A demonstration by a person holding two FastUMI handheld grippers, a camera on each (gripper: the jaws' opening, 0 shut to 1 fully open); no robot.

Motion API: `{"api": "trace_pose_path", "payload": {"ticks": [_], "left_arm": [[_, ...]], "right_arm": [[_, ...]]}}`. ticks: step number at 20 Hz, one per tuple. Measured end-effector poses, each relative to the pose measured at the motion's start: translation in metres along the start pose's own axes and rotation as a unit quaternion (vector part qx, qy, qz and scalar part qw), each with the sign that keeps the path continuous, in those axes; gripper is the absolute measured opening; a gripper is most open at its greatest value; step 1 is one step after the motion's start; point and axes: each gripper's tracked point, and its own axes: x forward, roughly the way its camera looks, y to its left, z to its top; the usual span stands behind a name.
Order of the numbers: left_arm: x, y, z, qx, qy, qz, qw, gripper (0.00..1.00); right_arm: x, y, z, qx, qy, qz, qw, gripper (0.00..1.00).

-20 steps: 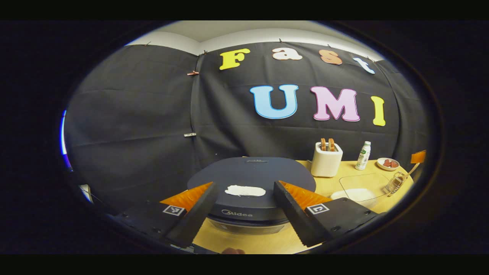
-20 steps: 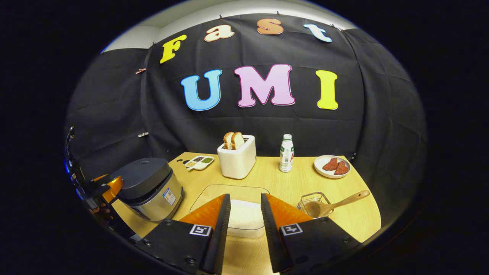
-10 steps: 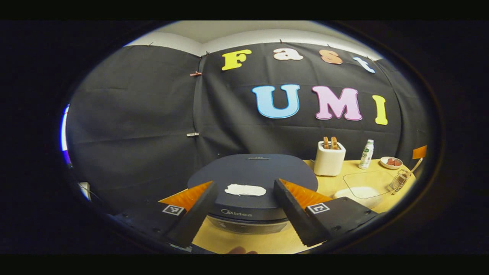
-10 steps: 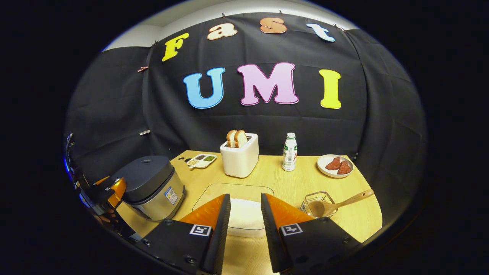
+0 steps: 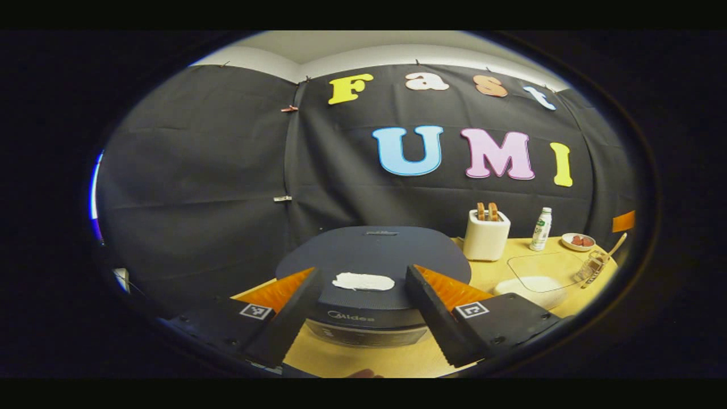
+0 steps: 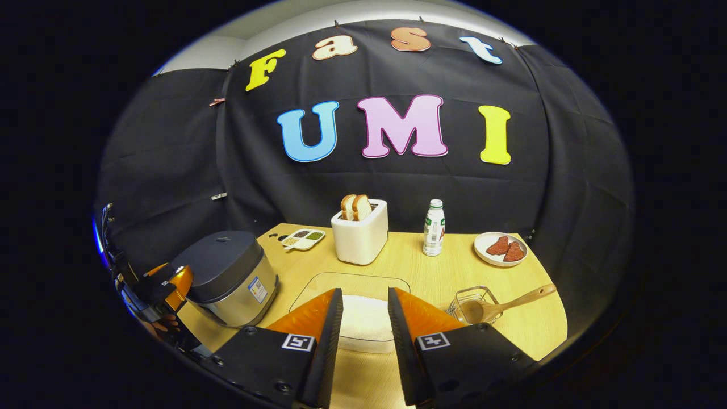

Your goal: Close the left gripper, press the button to open the rice cooker; take a wooden spoon from the chopstick holder with the right hand, scoop a spoonful of rice and pour it into the rice cooker, then put the wooden spoon back into the chopstick holder.

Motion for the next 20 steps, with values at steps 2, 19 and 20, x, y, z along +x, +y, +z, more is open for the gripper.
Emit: {"api": "trace_pose_path", "payload": {"ticks": [2,19,20], "left_arm": [[0.000,0.001,0.000,-0.001,-0.001,0.000,1.000,1.00],[-0.056,-0.030,0.127,0.028,-0.105,-0.019,0.994,0.94],[-0.061,-0.029,0.131,0.026,-0.108,-0.018,0.994,0.95]], "right_arm": [[-0.001,-0.002,0.000,0.002,0.000,-0.003,1.000,0.51],[-0.027,0.008,0.000,0.013,-0.015,-0.014,1.000,0.62],[-0.029,0.008,0.001,0.013,-0.018,-0.017,1.000,0.62]]}}
